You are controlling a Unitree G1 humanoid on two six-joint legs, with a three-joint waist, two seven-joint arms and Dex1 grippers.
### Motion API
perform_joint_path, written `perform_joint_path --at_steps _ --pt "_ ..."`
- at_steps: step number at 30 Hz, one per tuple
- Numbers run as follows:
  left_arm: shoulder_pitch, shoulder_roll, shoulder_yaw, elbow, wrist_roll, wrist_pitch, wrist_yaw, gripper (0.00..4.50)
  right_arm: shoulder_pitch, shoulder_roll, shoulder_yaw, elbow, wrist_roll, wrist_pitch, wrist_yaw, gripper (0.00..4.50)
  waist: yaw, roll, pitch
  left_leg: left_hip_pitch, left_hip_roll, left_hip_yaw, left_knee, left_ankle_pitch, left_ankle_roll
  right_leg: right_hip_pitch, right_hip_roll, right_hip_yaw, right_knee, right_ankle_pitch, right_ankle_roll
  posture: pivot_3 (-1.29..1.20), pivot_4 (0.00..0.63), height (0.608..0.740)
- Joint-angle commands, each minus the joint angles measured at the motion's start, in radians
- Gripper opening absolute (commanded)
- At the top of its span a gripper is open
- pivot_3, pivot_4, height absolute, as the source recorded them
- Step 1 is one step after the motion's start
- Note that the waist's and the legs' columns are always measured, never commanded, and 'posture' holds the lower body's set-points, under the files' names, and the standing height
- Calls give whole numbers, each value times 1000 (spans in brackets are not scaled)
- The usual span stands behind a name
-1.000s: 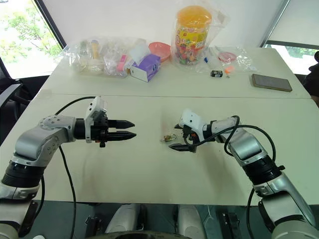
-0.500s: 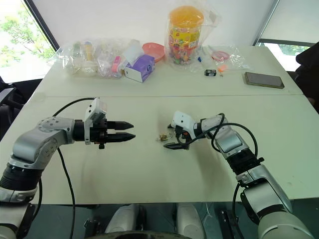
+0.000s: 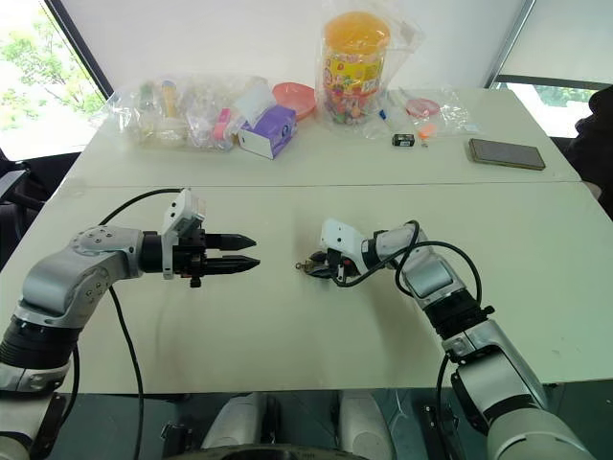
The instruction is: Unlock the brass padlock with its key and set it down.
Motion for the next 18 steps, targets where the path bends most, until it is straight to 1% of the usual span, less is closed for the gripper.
perform_joint_path --at_steps 1,2,5,9,12,18 --pt "-16 -11 19 -12 -24 11 4 2220 56 -27 -8 -93 -60 -50 -71 692 3 0 0 0 0 0 0 0 0 0 0 0 0 0 0 0 150 740" --pt "-24 -20 20 -5 -35 22 5 2220 65 -35 -30 -130 -81 -80 -118 692 4 0 0 -1 0 0 0 0 0 0 0 0 0 0 0 0 150 740" --pt "-60 -46 15 25 -56 48 -2 2220 102 -111 -68 -268 -200 -241 -235 692 10 1 0 -2 -1 0 0 0 0 -1 -1 0 0 0 0 0 150 740" --pt "-120 -94 -3 73 -90 91 -23 2220 163 -181 -117 -449 -258 -347 -298 692 10 0 1 -4 -3 1 1 0 0 -3 -1 0 0 0 0 0 150 740" --pt "-177 -138 -3 113 -123 134 -34 2220 177 -213 -132 -521 -333 -452 -356 692 6 0 1 -4 -2 1 1 0 0 -3 0 0 -1 0 0 0 150 740" --pt "-255 -180 5 162 -153 179 -53 2220 184 -210 -164 -609 -338 -468 -376 692 7 0 1 -2 -1 0 1 1 -1 -3 2 0 1 0 0 0 150 740"
